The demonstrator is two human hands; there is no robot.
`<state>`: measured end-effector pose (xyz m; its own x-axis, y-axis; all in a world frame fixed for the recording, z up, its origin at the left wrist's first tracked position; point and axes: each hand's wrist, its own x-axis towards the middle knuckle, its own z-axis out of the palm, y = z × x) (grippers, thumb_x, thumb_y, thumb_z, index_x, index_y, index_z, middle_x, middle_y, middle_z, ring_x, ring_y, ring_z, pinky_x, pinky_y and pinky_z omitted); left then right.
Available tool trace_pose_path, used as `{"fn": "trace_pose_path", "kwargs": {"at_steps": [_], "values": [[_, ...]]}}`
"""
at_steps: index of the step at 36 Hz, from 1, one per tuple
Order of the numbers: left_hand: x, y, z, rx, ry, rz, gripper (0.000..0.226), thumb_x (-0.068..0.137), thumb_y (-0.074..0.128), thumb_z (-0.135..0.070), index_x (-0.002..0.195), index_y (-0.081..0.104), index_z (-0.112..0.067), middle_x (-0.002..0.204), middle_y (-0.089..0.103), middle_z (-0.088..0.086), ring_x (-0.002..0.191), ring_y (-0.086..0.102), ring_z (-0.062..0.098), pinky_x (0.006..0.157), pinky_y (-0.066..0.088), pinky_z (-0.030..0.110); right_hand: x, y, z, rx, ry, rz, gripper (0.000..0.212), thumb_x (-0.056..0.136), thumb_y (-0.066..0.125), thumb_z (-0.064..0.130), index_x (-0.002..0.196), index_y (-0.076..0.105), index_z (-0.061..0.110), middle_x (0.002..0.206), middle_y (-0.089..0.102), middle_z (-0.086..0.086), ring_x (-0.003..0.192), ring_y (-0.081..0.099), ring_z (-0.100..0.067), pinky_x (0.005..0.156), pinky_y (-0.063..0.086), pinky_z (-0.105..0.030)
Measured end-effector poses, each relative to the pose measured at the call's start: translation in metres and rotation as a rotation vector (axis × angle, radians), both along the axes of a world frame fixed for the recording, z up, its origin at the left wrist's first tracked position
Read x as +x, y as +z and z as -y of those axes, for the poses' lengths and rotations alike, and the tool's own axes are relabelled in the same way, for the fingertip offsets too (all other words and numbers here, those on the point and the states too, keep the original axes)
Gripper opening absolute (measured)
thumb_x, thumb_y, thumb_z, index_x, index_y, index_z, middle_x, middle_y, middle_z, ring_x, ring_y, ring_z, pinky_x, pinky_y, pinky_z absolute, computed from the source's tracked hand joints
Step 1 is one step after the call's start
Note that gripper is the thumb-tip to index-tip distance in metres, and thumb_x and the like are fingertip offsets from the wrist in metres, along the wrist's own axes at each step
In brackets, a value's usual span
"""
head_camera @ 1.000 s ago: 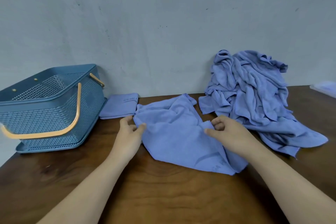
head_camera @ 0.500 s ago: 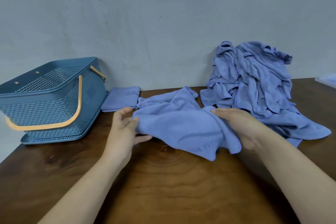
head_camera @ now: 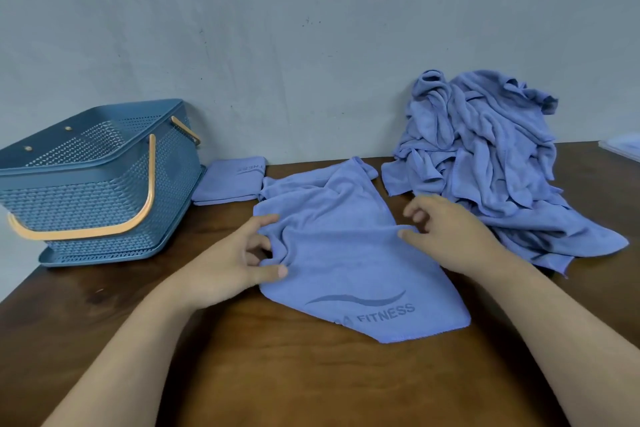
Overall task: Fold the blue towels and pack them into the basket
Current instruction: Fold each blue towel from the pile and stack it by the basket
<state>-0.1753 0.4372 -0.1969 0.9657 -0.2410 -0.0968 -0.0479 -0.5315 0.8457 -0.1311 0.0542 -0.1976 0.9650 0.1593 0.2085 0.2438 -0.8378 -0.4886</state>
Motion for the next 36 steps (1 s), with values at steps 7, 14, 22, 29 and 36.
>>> {"fn": "trace_pose_path", "kwargs": {"at_steps": [7,14,22,29,36], "values": [[-0.006,0.005,-0.010,-0.041,-0.171,-0.006,0.106,0.080,0.093,-0.012,0.154,0.036,-0.062,0.136,0.060,0.000,0.101,0.069,0.028,0.107,0.055,0.049,-0.002,-0.015,-0.017,-0.089,0.462,-0.032,0.036,0.104,0.062,0.047,0.140,0.061,0.044,0.147,0.048,0.028,0.139,0.040,0.004,0.115,0.032,-0.020],[-0.003,0.013,0.000,-0.503,-0.009,0.095,0.073,0.090,0.082,-0.008,0.150,0.053,-0.038,0.113,0.064,0.025,0.093,0.065,0.024,0.091,0.051,0.037,0.002,-0.017,-0.013,-0.226,0.402,-0.108,0.048,0.103,0.052,0.063,0.150,0.050,0.052,0.165,0.033,0.025,0.151,0.026,0.006,0.126,0.018,-0.027],[0.000,-0.002,0.000,-0.214,0.142,-0.224,0.044,0.095,0.074,-0.003,0.133,0.060,-0.019,0.086,0.067,0.007,0.054,0.046,0.015,0.056,0.055,0.032,0.002,-0.010,-0.005,-0.155,0.397,-0.103,0.038,0.092,0.072,0.061,0.128,0.066,0.051,0.147,0.048,0.034,0.137,0.036,0.016,0.114,0.027,-0.010],[0.006,-0.009,0.002,0.242,0.221,0.253,0.019,0.093,0.078,-0.045,0.104,0.065,-0.037,0.080,0.068,-0.002,0.067,0.060,0.011,0.066,0.050,0.035,-0.010,0.003,-0.003,-0.102,0.420,-0.039,0.037,0.088,0.074,0.066,0.088,0.063,0.030,0.093,0.064,0.011,0.091,0.059,-0.008,0.086,0.051,-0.039],[0.005,-0.016,0.031,0.477,-0.068,0.690,0.025,0.096,0.062,-0.049,0.118,0.062,-0.037,0.119,0.058,-0.022,0.114,0.055,0.008,0.102,0.044,0.034,-0.016,0.006,-0.013,0.121,0.391,-0.127,0.045,0.100,0.065,0.055,0.078,0.057,0.017,0.059,0.060,0.002,0.053,0.049,-0.013,0.061,0.043,-0.039]]}}
